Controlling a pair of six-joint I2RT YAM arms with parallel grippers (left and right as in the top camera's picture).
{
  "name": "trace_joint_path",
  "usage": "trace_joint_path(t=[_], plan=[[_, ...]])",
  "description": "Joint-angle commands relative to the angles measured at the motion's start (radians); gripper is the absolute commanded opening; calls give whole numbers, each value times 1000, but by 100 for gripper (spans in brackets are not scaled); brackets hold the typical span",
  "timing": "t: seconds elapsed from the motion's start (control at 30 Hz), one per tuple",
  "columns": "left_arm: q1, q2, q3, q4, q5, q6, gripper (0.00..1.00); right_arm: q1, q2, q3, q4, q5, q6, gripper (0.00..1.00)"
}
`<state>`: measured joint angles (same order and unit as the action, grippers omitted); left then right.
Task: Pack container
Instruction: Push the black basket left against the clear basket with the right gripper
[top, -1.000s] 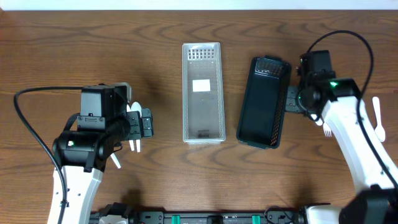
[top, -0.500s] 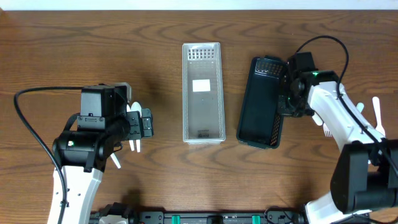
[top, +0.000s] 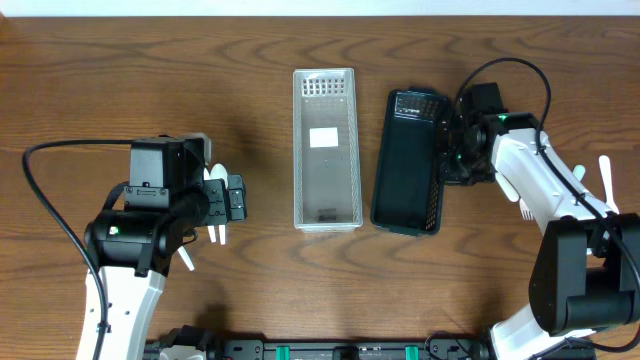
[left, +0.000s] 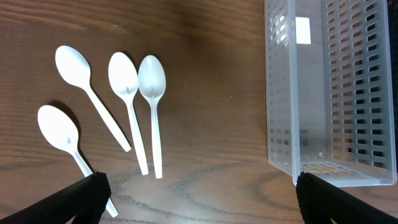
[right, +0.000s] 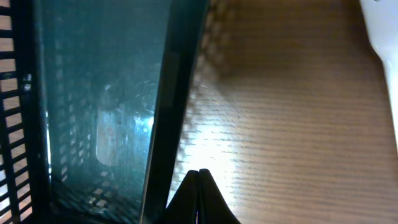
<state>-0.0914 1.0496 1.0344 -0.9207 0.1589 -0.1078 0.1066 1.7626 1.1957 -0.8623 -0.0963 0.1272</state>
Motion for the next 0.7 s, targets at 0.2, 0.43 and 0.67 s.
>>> trace_joint_path(t=[0.2, 0.43, 0.67], plan=[[5, 3, 21, -6, 13, 2, 98, -1, 5, 8, 33, -98, -138, 1], [5, 3, 21, -6, 13, 2, 98, -1, 5, 8, 47, -160, -216, 1], [5, 3, 21, -7, 13, 2, 98, -1, 5, 8, 72, -189, -260, 5]])
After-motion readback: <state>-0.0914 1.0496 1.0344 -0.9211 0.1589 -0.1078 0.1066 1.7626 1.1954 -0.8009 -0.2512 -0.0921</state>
